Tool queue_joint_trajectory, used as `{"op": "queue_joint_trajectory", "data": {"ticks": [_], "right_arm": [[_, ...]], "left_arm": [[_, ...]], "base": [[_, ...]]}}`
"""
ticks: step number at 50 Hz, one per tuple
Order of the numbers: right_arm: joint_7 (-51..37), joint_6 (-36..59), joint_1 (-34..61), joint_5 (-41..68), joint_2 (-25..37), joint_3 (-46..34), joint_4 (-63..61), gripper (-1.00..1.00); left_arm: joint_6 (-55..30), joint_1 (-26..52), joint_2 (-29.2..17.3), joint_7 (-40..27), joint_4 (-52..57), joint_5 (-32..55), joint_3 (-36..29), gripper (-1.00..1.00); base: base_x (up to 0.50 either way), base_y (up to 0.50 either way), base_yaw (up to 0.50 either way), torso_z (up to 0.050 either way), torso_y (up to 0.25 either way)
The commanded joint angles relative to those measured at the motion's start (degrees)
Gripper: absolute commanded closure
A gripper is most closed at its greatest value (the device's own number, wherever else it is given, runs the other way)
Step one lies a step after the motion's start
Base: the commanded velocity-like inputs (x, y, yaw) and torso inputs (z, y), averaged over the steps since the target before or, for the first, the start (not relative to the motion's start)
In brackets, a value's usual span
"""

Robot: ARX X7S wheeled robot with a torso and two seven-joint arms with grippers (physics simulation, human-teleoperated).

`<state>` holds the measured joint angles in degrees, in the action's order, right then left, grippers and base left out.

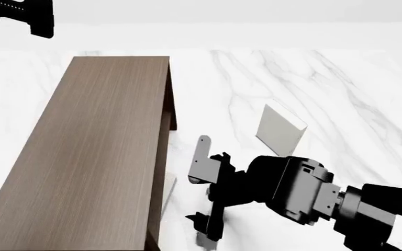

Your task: Pick up the book on the right and place it under the cabinet shelf.

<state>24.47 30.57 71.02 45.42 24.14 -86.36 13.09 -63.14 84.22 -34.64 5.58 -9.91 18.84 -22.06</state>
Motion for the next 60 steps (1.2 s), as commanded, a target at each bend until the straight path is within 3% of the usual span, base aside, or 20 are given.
{"op": "queue_joint_trajectory", "data": {"ticks": [1,24,60], "right_arm": [[-7.5,9.9,6.6,5.3,9.5,2.5,-19.4,-1.00],[-10.1,14.5,10.3,7.9,12.9,3.9,-25.6,-1.00],[-11.1,16.4,12.7,9.7,14.5,5.6,-27.7,-1.00]], "left_arm": [[-0.2,0.2,0.3,-0.4,0.7,0.4,0.7,-1.00],[-1.5,0.2,0.4,-1.0,2.0,1.5,2.5,-1.00],[-3.2,0.4,0.6,-1.4,3.2,2.9,4.0,-1.00]], "base": [[0.00,0.00,0.00,0.000,0.000],[0.00,0.00,0.00,0.000,0.010],[0.00,0.00,0.00,0.000,0.250]]}}
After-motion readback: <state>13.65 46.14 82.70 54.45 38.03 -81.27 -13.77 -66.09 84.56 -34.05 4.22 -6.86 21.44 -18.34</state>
